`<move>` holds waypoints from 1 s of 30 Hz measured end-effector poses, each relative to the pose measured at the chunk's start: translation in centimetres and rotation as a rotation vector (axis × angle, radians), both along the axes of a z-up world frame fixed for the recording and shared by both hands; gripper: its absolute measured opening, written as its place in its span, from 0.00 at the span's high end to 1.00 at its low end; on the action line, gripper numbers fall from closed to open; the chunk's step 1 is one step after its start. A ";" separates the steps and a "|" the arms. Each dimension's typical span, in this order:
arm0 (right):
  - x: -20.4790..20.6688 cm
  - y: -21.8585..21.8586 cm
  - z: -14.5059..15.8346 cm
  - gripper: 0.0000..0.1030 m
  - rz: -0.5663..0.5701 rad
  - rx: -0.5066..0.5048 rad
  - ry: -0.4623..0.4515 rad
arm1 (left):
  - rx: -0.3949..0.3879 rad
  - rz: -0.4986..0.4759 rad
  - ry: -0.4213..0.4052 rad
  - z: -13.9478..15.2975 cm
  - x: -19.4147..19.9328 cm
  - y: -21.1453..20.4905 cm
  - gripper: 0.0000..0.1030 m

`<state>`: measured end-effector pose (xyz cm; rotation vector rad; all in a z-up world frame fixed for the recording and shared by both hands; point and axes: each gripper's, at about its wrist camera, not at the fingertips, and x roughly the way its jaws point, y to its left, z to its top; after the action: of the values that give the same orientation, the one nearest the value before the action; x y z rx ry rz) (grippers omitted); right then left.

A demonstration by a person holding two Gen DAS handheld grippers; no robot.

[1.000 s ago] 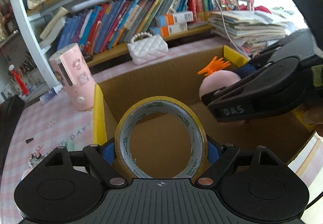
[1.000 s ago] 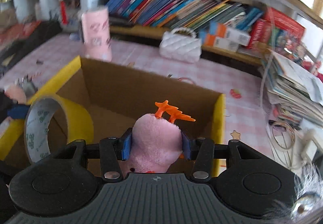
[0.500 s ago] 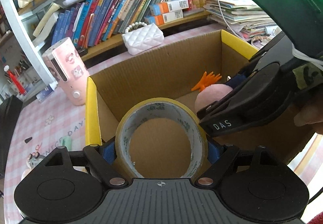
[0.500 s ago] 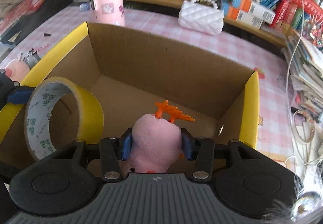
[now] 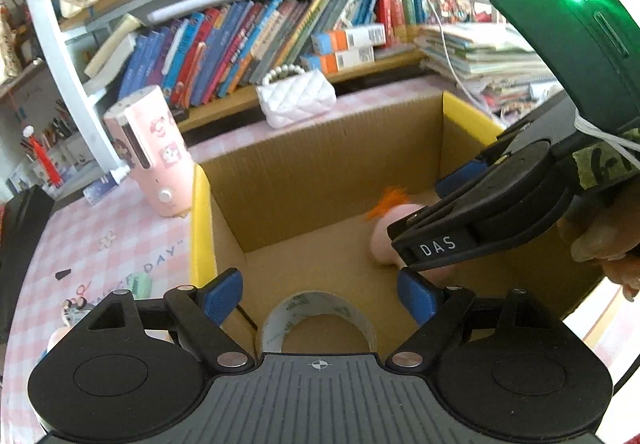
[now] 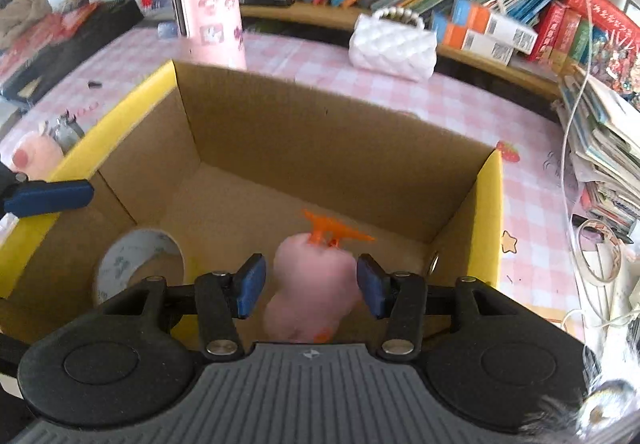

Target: Organize objects

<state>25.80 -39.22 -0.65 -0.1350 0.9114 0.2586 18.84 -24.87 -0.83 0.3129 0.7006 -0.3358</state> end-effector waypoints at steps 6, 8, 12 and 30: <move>-1.7 -0.1 2.1 0.47 -0.053 0.013 -0.101 | -0.051 0.018 -0.055 1.4 -1.5 1.1 0.15; -2.6 -0.3 2.9 0.46 -0.084 0.034 -0.139 | -0.067 0.023 -0.081 1.8 -2.2 1.5 0.14; -5.0 -0.5 4.4 0.43 -0.162 0.045 -0.227 | -0.102 0.033 -0.119 2.6 -3.6 2.6 0.10; -18.6 0.6 5.8 0.43 -0.511 0.036 -0.407 | -0.224 0.028 -0.140 3.1 -10.0 8.0 0.10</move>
<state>7.18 -38.59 5.19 0.0796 0.5107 -0.2235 8.80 -16.83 2.24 0.1120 0.5233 -0.3588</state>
